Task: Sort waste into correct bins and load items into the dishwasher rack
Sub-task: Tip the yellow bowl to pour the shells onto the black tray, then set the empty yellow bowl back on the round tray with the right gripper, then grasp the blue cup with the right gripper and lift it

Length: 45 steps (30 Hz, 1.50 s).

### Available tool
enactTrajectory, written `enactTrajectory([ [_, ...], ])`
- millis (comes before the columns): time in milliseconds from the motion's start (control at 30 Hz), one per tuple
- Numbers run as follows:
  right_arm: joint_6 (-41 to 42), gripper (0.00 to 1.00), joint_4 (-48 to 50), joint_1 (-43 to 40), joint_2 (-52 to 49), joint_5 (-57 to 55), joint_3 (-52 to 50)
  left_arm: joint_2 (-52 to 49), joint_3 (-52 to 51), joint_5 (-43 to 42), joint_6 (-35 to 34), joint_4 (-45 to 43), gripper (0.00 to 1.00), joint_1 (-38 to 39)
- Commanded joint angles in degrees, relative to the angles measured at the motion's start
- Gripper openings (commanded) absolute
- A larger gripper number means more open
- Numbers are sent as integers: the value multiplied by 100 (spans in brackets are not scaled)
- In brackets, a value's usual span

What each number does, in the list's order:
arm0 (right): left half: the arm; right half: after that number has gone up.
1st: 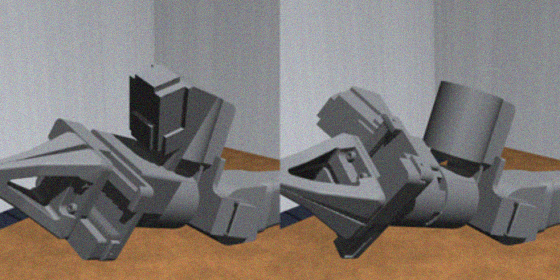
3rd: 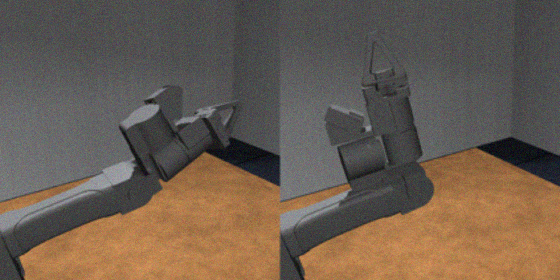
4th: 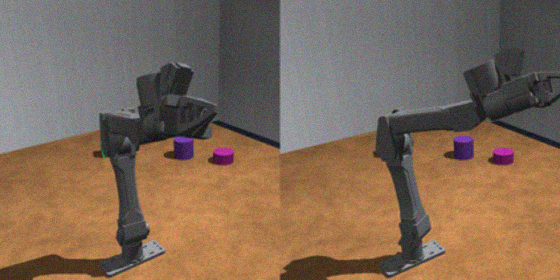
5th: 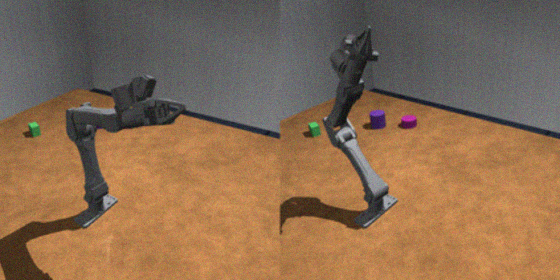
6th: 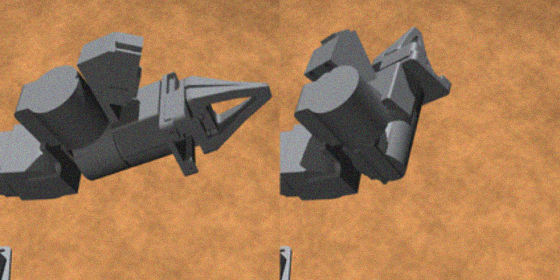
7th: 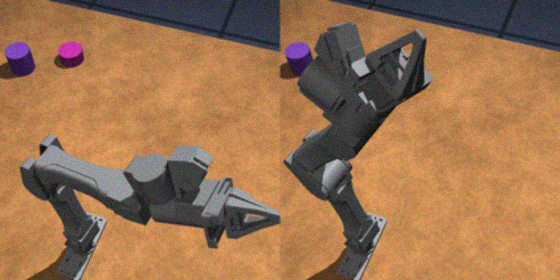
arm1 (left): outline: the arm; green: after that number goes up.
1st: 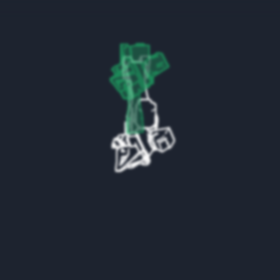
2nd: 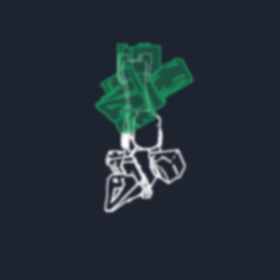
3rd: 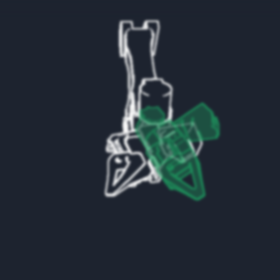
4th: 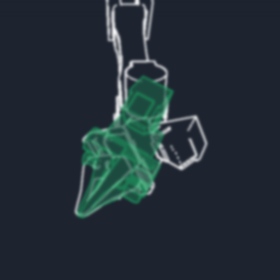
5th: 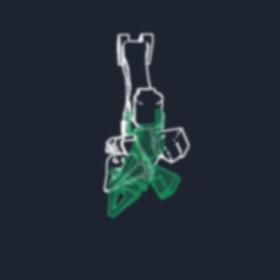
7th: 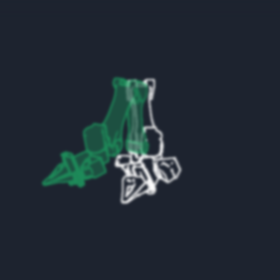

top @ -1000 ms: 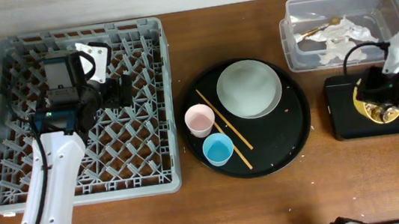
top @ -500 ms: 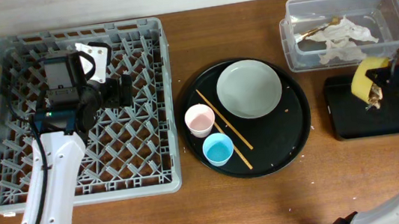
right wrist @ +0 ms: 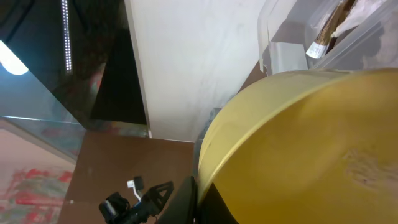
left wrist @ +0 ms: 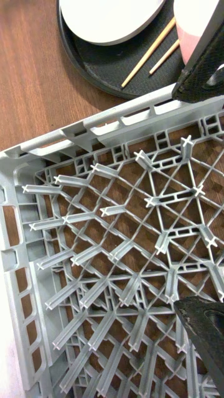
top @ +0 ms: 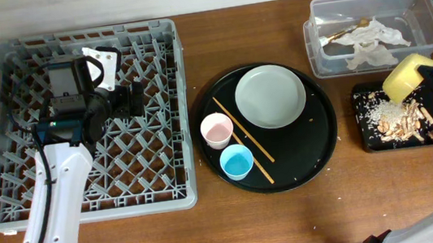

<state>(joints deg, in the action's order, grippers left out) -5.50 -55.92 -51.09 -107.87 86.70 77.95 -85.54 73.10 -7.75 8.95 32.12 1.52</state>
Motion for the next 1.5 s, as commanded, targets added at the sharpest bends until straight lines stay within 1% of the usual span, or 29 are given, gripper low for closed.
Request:
enactTrajectory([
  [0, 44, 5, -68, -31, -22, 223, -15, -13, 90, -39, -70, 9, 99, -17],
  [67, -262, 5, -417, -31, 87, 149, -15, -13, 90, -39, -68, 7, 99, -17],
  [200, -313, 4, -710, -31, 118, 118, -15, -13, 90, -42, -70, 7, 99, -17],
  [267, -1217, 4, -1453, 208, 271, 42, -15, -13, 90, -42, -70, 7, 99, -17],
  [333, -1823, 4, -2004, 846, 610, -557, -15, -13, 90, -42, -70, 2, 99, -17],
  [367, -1939, 4, -2142, 1482, 894, -1237, -15, -13, 90, -44, -70, 2, 99, -17],
  [400, -1921, 4, -2173, 2439, 1202, -2103, -15, -13, 90, -42, -70, 7, 99, -17],
  [433, -1727, 4, -2144, 3224, 1331, -2741, -15, -13, 90, -42, -70, 7, 99, -17],
  [467, -1443, 4, -2079, 3746, 1344, -3303, -15, -13, 90, -42, -68, 7, 99, -17],
  [533, 24, 4, -1591, 5049, 1338, -5226, -17, -13, 90, -44, -70, 4, 99, -17],
  [600, 1558, 4, -1416, 6142, 1338, -7418, -26, -13, 90, -66, -70, 28, 99, -17],
  [667, 2326, 4, -1178, 6835, 1335, -8155, -260, -13, 87, -63, -68, 151, 99, -17],
  [733, 2623, 4, -732, 7208, 1333, -8402, -590, -13, 87, -61, -68, 153, 99, -17],
  [767, 2756, 4, -245, 7399, 1322, -8553, -946, -13, 90, -63, -70, 149, 99, -17],
  [800, 2857, 4, -70, 7405, 1311, -8568, -1088, -13, 90, -63, -70, 160, 99, -17],
  [833, 2839, 9, 149, 7405, 1268, -8592, -1198, -13, 90, -63, -70, 164, 99, -17],
  [867, 2830, 36, 199, 7405, 1268, -8592, -1215, -13, 90, -66, -70, 164, 99, -17],
  [900, 2830, 52, 192, 7405, 1268, -8590, -1217, -13, 87, -92, -70, 186, 99, -17],
  [967, 2830, 73, 177, 7405, 1268, -8524, -1217, -13, 90, -197, -70, 190, 99, -17],
  [1000, 2704, 87, 247, 7396, 1268, -8306, -1207, -13, 90, -201, -68, 179, 99, -17],
  [1033, 2306, 82, 164, 7370, 1274, -7718, -949, -13, 90, -487, -68, 155, 99, -2],
  [1067, 2214, 77, -4, 7346, 1318, -7434, -531, -13, 90, -667, -68, 125, 99, -2],
  [1133, 2092, 75, -511, 7434, 1456, -7316, 535, -13, 90, -734, -70, 133, 99, 35],
  [1167, 2092, 74, -557, 7580, 1458, -7318, 688, -11, 90, -796, -70, 164, 99, 31],
  [1233, 2116, 70, -496, 7971, 1327, -7534, 452, -13, 90, -796, -70, 326, 99, 57],
  [1267, 2297, 70, -365, 8126, 1226, -7687, 269, -13, 90, -791, -70, 376, 99, 57],
  [1300, 2317, 67, -256, 8240, 1071, -7678, 68, -13, 90, -796, -72, 422, 99, 68],
  [1400, 2424, 56, -94, 8260, 977, -7659, -278, -13, 90, -796, -74, 466, 99, 85],
  [1467, 2444, 54, -24, 8260, 977, -7659, -396, -13, 90, -796, -74, 463, 99, 92],
])
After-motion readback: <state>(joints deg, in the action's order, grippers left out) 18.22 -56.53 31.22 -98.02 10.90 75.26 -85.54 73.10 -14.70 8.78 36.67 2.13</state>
